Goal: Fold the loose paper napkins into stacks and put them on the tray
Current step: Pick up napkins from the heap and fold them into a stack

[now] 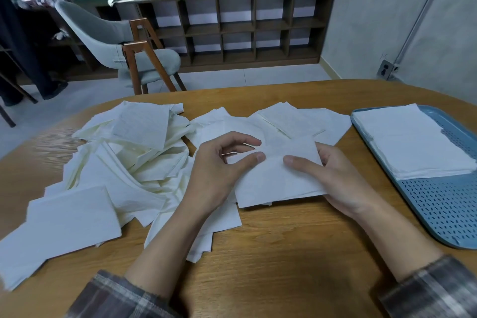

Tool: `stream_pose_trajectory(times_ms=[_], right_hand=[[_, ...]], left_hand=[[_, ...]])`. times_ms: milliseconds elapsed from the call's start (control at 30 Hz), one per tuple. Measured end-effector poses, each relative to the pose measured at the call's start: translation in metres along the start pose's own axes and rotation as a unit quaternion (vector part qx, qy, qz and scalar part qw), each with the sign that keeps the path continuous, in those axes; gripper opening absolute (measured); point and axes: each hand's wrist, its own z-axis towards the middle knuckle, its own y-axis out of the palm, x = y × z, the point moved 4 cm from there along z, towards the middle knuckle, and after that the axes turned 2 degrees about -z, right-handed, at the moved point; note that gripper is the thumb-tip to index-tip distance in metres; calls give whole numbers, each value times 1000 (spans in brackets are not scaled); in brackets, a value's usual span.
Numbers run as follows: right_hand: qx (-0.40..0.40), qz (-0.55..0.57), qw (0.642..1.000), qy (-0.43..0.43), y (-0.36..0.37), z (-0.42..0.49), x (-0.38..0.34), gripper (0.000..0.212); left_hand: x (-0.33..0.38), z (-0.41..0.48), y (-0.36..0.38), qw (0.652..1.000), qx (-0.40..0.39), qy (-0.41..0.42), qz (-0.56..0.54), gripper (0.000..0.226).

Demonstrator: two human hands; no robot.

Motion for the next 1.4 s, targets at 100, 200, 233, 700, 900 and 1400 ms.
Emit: stream_pose_trajectory(times_ms=[100,200,233,700,900,1400], right_hand=[[12,-8,1000,3,2,-1,-1,36],[33,-14,999,9,2,-2,-1,33],[39,-15,999,11,2,-2,-1,35],[61,-18,998,6,1,-2,-1,24],[45,-46,997,-31,1,-2,-6,25],[187,-216,952,-106,-32,2,-5,37]], left_hand=[[-1,1,0,1000,2,7,12,15],[-2,1,0,1000,-2,11,19,16],[-3,1,0,1000,-4,14,21,16],[-8,0,5,997,-4,25,72,12],[-12,2,1,1000,-5,6,6,8],[-32,8,-3,930,6,86,358,38]])
